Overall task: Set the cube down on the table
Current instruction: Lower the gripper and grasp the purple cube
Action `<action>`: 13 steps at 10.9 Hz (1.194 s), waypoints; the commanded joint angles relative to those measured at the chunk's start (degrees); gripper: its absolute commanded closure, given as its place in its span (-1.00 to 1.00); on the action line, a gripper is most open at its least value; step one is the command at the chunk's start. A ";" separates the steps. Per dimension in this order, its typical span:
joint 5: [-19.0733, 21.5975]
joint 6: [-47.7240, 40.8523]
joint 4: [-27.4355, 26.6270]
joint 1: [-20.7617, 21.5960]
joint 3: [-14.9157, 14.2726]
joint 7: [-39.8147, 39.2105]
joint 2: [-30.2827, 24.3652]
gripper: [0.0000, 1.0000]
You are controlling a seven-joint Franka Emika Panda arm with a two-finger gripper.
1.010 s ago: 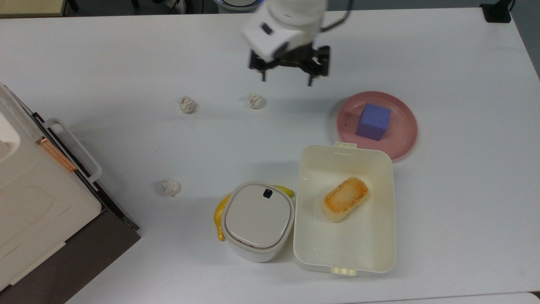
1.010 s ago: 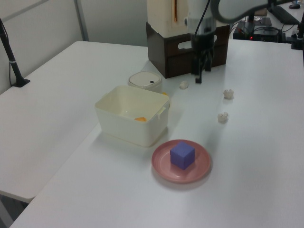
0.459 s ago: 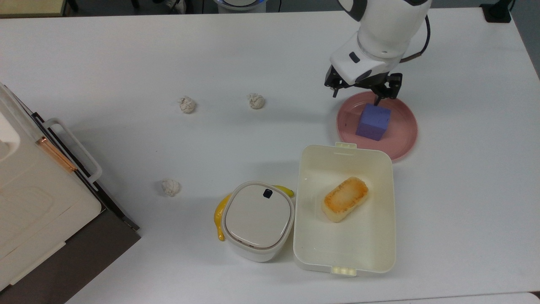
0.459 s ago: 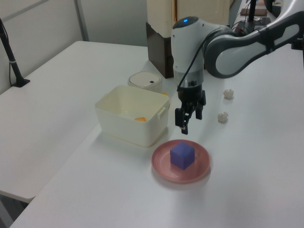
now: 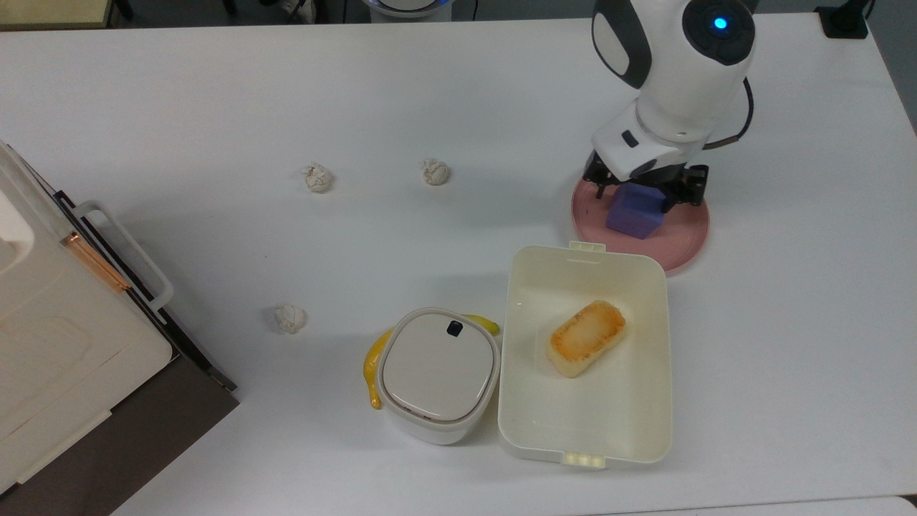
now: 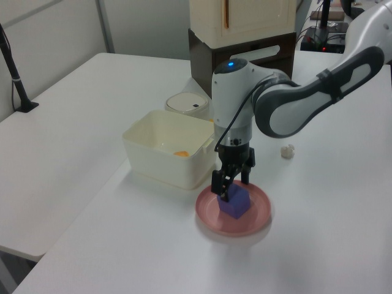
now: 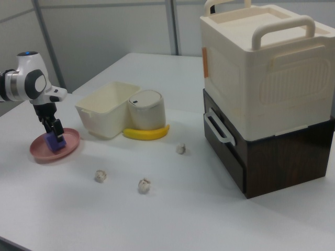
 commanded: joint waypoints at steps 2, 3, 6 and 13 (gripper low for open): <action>0.72 1.27 2.75 1.11 -0.13 3.19 2.30 -1.00; 0.72 1.36 2.75 1.02 -0.13 3.20 2.65 -1.00; -0.06 1.27 2.66 1.02 0.48 2.93 3.27 -0.63; -0.25 -11.65 5.57 -7.23 -5.64 -17.14 -2.70 0.68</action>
